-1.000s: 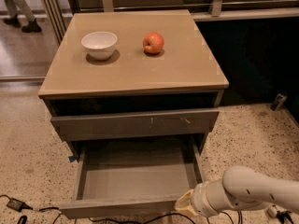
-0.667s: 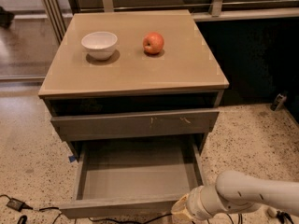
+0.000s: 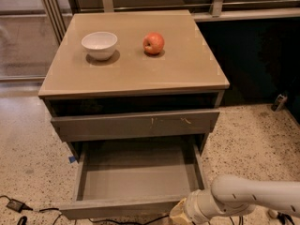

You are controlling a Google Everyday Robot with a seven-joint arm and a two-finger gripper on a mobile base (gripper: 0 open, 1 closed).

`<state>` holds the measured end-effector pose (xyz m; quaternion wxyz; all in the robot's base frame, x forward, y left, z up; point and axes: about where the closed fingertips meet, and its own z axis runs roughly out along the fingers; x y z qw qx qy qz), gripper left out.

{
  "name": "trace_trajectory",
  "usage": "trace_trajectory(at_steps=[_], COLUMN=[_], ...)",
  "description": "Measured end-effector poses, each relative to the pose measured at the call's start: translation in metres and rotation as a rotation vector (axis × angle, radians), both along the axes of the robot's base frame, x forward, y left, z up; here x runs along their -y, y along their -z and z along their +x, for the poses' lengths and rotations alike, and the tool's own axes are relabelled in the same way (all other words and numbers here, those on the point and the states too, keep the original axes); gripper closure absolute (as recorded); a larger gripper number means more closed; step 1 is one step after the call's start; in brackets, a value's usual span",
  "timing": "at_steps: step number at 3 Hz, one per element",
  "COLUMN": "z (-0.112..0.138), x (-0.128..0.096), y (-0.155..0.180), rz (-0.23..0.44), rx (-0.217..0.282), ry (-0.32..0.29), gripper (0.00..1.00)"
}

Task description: Close middle drawer

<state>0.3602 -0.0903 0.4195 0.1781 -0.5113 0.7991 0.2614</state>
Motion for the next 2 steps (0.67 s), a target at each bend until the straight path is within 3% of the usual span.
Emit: trace_trajectory(at_steps=[1, 2], z=[0.0000, 0.0017], x=[0.0000, -0.0008], y=[0.0000, 0.0002], rz=[0.000, -0.002], rx=[0.000, 0.004], ry=[0.000, -0.001], gripper=[0.59, 0.28])
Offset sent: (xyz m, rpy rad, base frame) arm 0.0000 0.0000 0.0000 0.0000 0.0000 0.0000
